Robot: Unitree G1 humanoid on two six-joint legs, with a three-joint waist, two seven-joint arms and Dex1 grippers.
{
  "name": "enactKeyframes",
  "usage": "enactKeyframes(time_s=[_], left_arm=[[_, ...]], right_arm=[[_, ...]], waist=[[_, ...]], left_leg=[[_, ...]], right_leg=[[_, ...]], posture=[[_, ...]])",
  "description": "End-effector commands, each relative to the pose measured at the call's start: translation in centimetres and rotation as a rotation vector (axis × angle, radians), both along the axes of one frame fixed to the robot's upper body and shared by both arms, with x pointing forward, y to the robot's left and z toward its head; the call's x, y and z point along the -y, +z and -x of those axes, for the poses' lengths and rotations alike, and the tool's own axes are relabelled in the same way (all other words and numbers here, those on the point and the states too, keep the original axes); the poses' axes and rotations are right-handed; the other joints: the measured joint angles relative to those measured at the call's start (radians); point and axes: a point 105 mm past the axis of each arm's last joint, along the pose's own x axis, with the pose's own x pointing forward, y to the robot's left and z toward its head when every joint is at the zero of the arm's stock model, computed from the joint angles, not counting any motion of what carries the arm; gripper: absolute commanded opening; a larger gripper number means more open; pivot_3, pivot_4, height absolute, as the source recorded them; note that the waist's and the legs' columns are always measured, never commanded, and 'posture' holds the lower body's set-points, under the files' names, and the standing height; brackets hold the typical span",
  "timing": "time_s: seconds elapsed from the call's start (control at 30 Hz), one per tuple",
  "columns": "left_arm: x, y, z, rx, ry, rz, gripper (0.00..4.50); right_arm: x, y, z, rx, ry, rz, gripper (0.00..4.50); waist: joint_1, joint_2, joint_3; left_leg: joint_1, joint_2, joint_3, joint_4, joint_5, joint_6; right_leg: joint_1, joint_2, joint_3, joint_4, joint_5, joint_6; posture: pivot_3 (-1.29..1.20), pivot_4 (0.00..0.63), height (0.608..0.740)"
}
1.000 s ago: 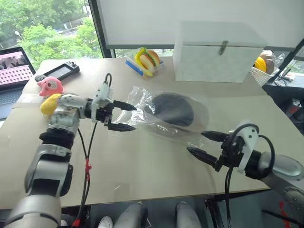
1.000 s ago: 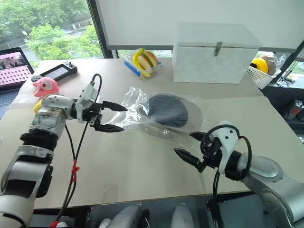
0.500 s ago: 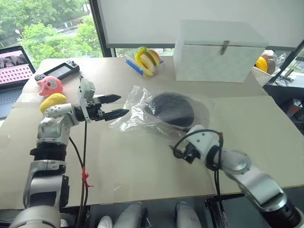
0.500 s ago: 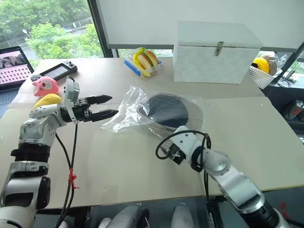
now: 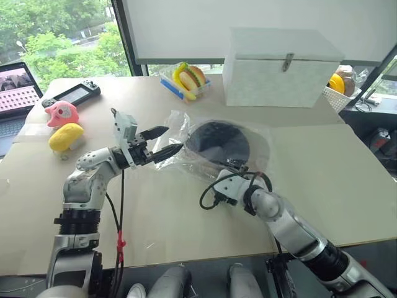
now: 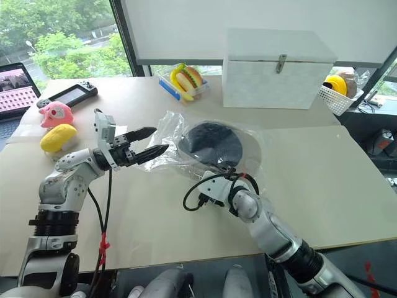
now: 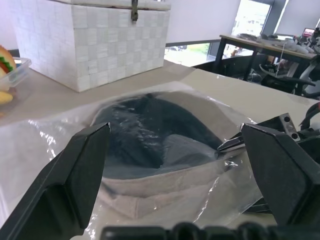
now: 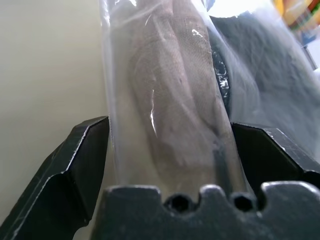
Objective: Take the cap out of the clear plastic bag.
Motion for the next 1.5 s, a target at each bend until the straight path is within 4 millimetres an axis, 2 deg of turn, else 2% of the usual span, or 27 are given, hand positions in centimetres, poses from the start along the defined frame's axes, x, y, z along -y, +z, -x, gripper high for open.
enactKeyframes(time_s=[0.03, 0.17, 0.33, 0.43, 0.7, 0.8, 0.83, 0.93, 1.0, 1.1, 1.23, 1.3, 1.33, 1.43, 1.5], left_arm=[[0.4, 1.5, 0.1, 0.055, -0.019, 0.001, 4.49], [0.5, 1.1, 0.0, 0.047, -0.028, -0.016, 4.49], [0.5, 0.9, -0.2, 0.044, -0.029, -0.016, 4.49], [0.5, 1.0, -0.4, 0.045, -0.027, -0.014, 4.5], [0.5, 0.7, -0.5, 0.04, -0.024, -0.014, 4.5], [0.6, 0.5, -0.5, 0.036, -0.024, -0.017, 4.5], [0.6, 0.4, -0.5, 0.036, -0.023, -0.017, 4.5], [0.8, 0.3, -0.7, 0.033, -0.023, -0.013, 4.5], [0.8, 0.3, -0.8, 0.031, -0.021, -0.006, 4.5], [0.6, 0.3, -1.2, 0.019, -0.013, 0.019, 4.5], [0.4, 0.3, -1.8, -0.001, -0.007, 0.044, 4.5], [0.5, 0.2, -2.0, -0.007, -0.006, 0.05, 4.5], [0.6, 0.2, -2.0, -0.016, -0.012, 0.059, 4.5], [1.0, -0.1, -2.1, -0.025, -0.028, 0.059, 4.5], [1.1, -0.3, -2.1, -0.033, -0.032, 0.058, 4.5]], right_arm=[[0.9, 0.5, -2.7, 0.092, -0.106, 0.056, 4.5], [0.5, 2.1, -6.0, 0.2, -0.169, 0.093, 4.5], [0.6, -0.8, -7.5, 0.108, -0.172, 0.129, 4.5], [1.3, -1.9, -7.6, 0.078, -0.171, 0.135, 3.83], [1.9, -2.7, -7.4, 0.044, -0.164, 0.145, 1.11], [1.9, -3.3, -7.1, 0.025, -0.167, 0.15, 0.24], [1.9, -3.4, -7.0, 0.025, -0.169, 0.151, 0.11], [2.8, -3.1, -6.7, 0.049, -0.18, 0.135, 0.11], [3.8, -2.1, -6.4, 0.083, -0.163, 0.104, 0.11], [5.7, 1.6, -5.5, 0.193, -0.064, 0.055, 0.11], [7.6, 5.4, -2.2, 0.351, 0.246, 0.226, 0.11], [7.8, 6.1, -1.0, 0.372, 0.335, 0.253, 0.11], [7.6, 6.1, 0.3, 0.369, 0.437, 0.291, 0.11], [7.2, 5.2, 3.7, 0.353, 0.686, 0.406, 0.11], [7.0, 5.1, 5.2, 0.342, 0.806, 0.43, 0.11]], waist=[[0.0, 0.0, 0.0], [-0.001, 0.0, 0.0], [-0.003, 0.0, 0.0], [-0.004, 0.001, 0.0], [0.0, 0.001, 0.0], [0.0, 0.001, 0.0], [0.0, 0.001, 0.0], [0.002, 0.001, 0.0], [0.005, 0.001, 0.0], [0.02, 0.001, 0.0], [0.022, 0.003, 0.001], [0.011, 0.004, 0.001], [0.001, 0.003, 0.001], [-0.015, 0.004, 0.002], [-0.023, 0.004, 0.002]], left_leg=[[0.001, 0.001, 0.001, 0.0, 0.0, 0.0], [0.002, 0.003, 0.001, -0.001, 0.0, 0.0], [0.003, 0.006, 0.001, -0.003, 0.003, -0.006], [0.008, 0.006, 0.003, -0.008, 0.003, -0.007], [0.009, 0.007, 0.003, -0.01, 0.003, -0.008], [0.009, 0.007, 0.003, -0.012, 0.003, -0.008], [0.01, 0.007, 0.003, -0.013, 0.003, -0.008], [0.01, 0.007, 0.002, -0.015, 0.003, -0.008], [0.009, 0.007, 0.002, -0.016, 0.003, -0.008], [0.008, 0.006, 0.001, -0.016, 0.003, -0.007], [0.005, 0.005, 0.002, -0.015, 0.003, -0.006], [0.004, 0.006, 0.005, -0.017, 0.003, -0.007], [0.005, 0.008, 0.005, -0.018, 0.003, -0.007], [0.005, 0.012, 0.008, -0.018, 0.002, -0.009], [0.006, 0.014, 0.009, -0.017, 0.001, -0.009]], right_leg=[[0.001, 0.001, 0.0, 0.0, 0.001, -0.001], [0.0, 0.003, 0.0, 0.001, 0.002, -0.005], [0.0, 0.005, 0.0, 0.001, 0.004, -0.007], [0.001, 0.005, 0.0, 0.0, 0.004, -0.007], [0.001, 0.005, 0.0, 0.0, 0.004, -0.007], [0.0, 0.006, 0.0, 0.0, 0.004, -0.007], [0.001, 0.006, 0.0, 0.0, 0.004, -0.008], [0.001, 0.006, 0.0, 0.0, 0.004, -0.008], [0.001, 0.006, -0.001, 0.0, 0.004, -0.008], [0.001, 0.005, -0.002, -0.002, 0.004, -0.007], [0.0, 0.005, -0.001, -0.005, 0.004, -0.007], [0.0, 0.005, -0.001, -0.01, 0.004, -0.007], [0.0, 0.006, -0.001, -0.01, 0.004, -0.007], [0.001, 0.008, -0.001, -0.011, 0.004, -0.008], [0.001, 0.011, -0.001, -0.012, 0.004, -0.008]], posture=[[0.0, 0.15, 0.737], [0.0, 0.15, 0.737], [0.0, 0.15, 0.737], [0.0, 0.15, 0.737], [0.0, 0.15, 0.737], [0.0, 0.15, 0.737], [0.0, 0.15, 0.737], [0.0, 0.15, 0.737], [0.0, 0.15, 0.737], [0.0, 0.15, 0.737], [0.0, 0.15, 0.737], [0.0, 0.15, 0.737], [0.0, 0.15, 0.737], [0.0, 0.15, 0.737], [0.0, 0.15, 0.737]])
